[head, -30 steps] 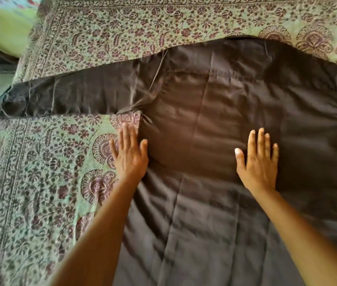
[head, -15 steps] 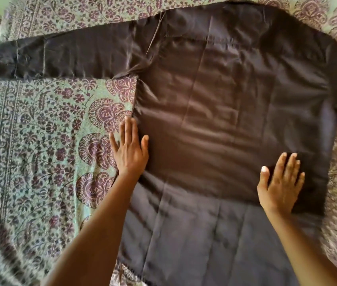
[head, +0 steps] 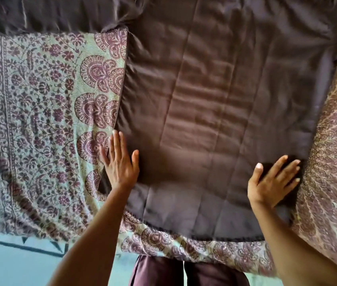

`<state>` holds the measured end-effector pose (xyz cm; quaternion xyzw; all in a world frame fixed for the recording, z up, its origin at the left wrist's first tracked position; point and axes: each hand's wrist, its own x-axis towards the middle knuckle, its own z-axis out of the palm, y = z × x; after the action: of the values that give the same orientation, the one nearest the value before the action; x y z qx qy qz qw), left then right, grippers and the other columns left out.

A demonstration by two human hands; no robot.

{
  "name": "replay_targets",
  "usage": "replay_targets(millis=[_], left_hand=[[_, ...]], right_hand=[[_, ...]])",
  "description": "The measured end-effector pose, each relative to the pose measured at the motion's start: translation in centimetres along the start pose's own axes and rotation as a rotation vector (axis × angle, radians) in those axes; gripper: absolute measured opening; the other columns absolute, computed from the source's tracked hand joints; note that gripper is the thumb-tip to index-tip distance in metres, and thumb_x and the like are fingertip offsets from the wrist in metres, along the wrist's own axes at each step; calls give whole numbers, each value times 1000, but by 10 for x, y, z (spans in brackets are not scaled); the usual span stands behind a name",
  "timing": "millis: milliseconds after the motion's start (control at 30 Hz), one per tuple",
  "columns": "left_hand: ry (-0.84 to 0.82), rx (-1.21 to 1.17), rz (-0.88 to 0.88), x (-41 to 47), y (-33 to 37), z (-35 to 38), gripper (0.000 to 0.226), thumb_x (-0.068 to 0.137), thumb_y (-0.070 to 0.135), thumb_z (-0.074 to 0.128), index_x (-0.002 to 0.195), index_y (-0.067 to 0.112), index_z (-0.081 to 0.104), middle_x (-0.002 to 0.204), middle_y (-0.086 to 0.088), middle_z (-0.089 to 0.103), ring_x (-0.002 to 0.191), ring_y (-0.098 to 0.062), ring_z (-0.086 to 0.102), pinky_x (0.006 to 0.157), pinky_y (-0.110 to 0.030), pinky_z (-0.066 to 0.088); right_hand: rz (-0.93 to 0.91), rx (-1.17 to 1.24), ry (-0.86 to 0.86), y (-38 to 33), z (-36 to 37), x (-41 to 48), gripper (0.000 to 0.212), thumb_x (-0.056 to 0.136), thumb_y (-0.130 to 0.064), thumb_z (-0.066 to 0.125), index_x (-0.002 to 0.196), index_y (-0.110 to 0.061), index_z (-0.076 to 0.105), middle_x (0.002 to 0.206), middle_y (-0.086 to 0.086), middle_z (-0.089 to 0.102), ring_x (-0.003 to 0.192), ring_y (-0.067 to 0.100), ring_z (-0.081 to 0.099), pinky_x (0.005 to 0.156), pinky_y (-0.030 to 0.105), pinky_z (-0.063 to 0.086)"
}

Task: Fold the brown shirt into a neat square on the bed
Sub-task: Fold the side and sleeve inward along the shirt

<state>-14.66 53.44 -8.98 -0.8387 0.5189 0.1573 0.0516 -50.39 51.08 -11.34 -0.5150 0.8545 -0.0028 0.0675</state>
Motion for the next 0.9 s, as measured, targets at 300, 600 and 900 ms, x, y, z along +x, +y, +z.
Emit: replay_targets(millis=[300,600,900], left_hand=[[-13,-32,-95,-34,-4,22,66,92,49,23,148,14,17,156,-9,17,143,-23,17,115,-43,1],[106,-194,-312,-30,-23,-14,42,95,30,41,135,17,45,144,-10,41,128,-32,39,106,-44,25],[95,-421,-298,44,-3,-49,42,90,28,52,129,17,45,128,-14,47,114,-33,47,85,-42,42]], right_hand=[[226,78,-43,-13,1,-26,81,91,-59,11,145,0,19,150,30,15,139,42,18,113,49,13],[-50,161,-47,-88,-16,-14,62,89,-38,39,140,-4,33,149,27,23,137,42,25,111,51,17],[-843,269,-149,-306,-25,42,49,84,-28,42,129,-11,53,143,29,34,134,46,29,110,51,20]])
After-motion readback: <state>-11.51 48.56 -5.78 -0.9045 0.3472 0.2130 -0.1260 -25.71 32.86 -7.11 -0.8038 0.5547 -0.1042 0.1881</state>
